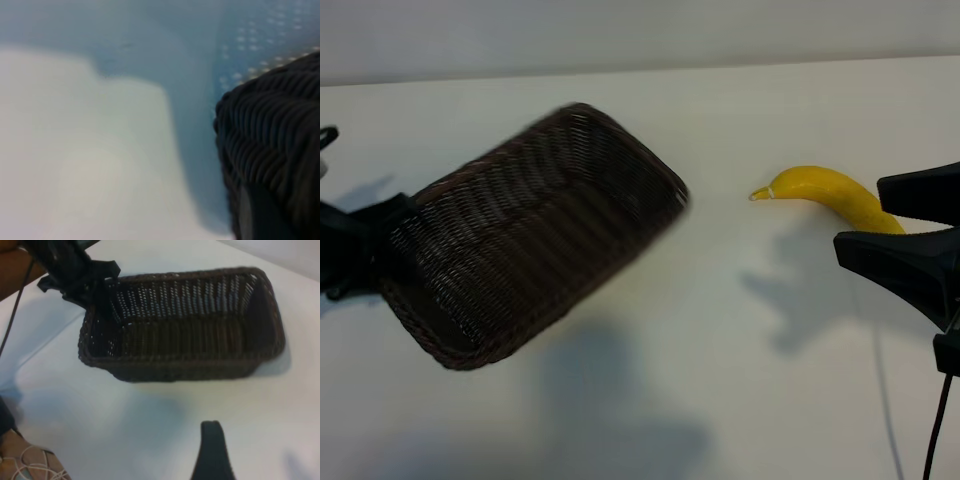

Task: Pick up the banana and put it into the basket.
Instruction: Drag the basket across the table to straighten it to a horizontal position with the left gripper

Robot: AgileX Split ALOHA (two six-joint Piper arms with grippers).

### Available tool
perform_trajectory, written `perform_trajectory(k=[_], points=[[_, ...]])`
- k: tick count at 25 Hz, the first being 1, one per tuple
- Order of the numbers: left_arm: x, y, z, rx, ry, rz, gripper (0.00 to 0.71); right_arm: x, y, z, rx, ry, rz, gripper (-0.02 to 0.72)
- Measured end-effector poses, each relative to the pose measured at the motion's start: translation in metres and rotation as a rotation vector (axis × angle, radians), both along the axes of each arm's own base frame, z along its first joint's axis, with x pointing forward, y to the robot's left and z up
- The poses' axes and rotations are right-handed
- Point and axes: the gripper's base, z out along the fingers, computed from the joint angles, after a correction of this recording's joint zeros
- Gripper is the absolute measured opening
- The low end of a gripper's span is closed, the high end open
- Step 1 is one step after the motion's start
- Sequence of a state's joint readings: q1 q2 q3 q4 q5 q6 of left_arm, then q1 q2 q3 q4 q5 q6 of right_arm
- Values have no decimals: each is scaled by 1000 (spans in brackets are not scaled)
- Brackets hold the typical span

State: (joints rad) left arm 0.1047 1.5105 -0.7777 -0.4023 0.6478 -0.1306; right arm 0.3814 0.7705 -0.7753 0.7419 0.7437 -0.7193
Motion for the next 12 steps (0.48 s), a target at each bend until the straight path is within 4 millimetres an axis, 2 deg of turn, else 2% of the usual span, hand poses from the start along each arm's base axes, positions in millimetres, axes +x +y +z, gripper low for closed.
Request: perform_trajectory(k=[9,12], points=[[27,-4,57,-26,-92,-229,193,0,0,0,0,0,0,526],[33,-4,66,-16,-117,-302,193,0,0,0,0,0,0,526]])
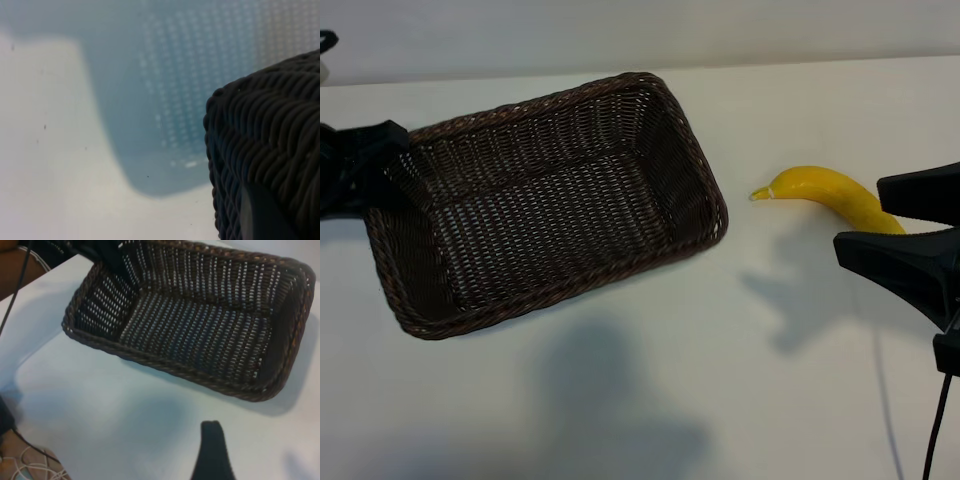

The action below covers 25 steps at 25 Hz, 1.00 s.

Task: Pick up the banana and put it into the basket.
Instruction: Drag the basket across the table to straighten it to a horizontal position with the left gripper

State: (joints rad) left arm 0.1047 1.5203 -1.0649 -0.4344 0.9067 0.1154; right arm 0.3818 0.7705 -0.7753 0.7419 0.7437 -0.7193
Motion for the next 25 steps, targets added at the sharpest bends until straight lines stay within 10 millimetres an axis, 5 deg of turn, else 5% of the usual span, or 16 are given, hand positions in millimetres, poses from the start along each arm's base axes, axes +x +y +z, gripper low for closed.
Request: perform_trajectory(k=[25], points=[[52,-13,-64,-197,22,-208,193,1,0,-1,-2,5,0,525]])
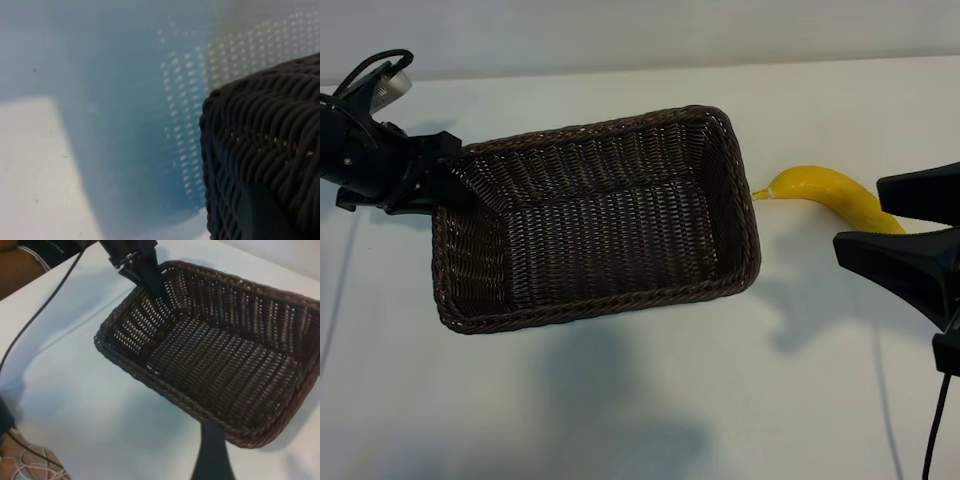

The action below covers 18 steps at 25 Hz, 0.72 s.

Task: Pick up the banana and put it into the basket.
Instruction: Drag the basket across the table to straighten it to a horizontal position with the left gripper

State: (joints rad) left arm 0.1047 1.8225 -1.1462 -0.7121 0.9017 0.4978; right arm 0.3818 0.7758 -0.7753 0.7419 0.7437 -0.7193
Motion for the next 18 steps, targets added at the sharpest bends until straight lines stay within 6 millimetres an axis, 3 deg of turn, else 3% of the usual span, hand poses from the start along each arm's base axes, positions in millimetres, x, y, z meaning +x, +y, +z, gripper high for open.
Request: perform_trajectory(k=[6,12,18], points=[[11,-14,8,3,8,-56,193,4,2,-3,-10,24,5,525],[21,-38,7,133,103,-78,193,4,2,-4,-11,27,7,525],[22,-44,6,209,144,-71,193,4,2,-4,-12,27,8,525]])
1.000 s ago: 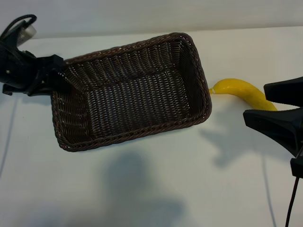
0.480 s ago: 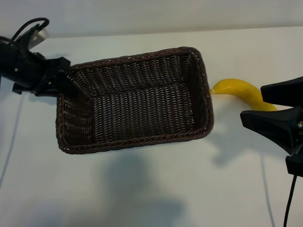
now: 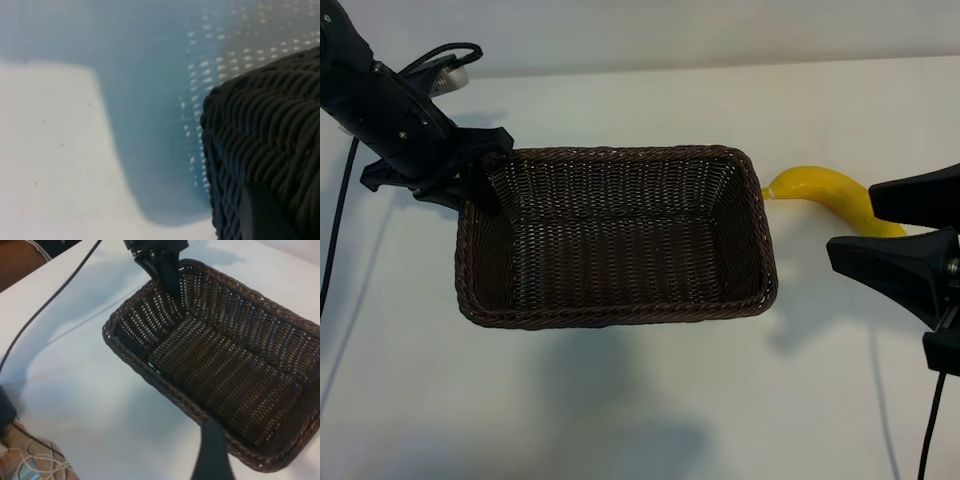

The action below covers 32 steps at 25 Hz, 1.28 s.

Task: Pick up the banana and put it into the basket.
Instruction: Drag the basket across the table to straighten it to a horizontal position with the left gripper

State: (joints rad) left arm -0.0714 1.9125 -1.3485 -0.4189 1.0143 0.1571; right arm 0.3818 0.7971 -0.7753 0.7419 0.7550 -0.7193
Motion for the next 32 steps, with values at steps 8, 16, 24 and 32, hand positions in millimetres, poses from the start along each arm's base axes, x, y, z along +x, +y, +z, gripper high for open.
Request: perform_trajectory(k=[8,16,24,32], points=[[0,1,1,8,-15,-40,193,0,0,0,0,0,0,525],[2,1,1,6,-48,-87,193,0,0,0,4,1,0,525],[8,-6,-22,-8,-13,-85,190,0,0,0,4,2,0,525],[8,-10,-24,-21,5,-44,190,0,0,0,4,2,0,525]])
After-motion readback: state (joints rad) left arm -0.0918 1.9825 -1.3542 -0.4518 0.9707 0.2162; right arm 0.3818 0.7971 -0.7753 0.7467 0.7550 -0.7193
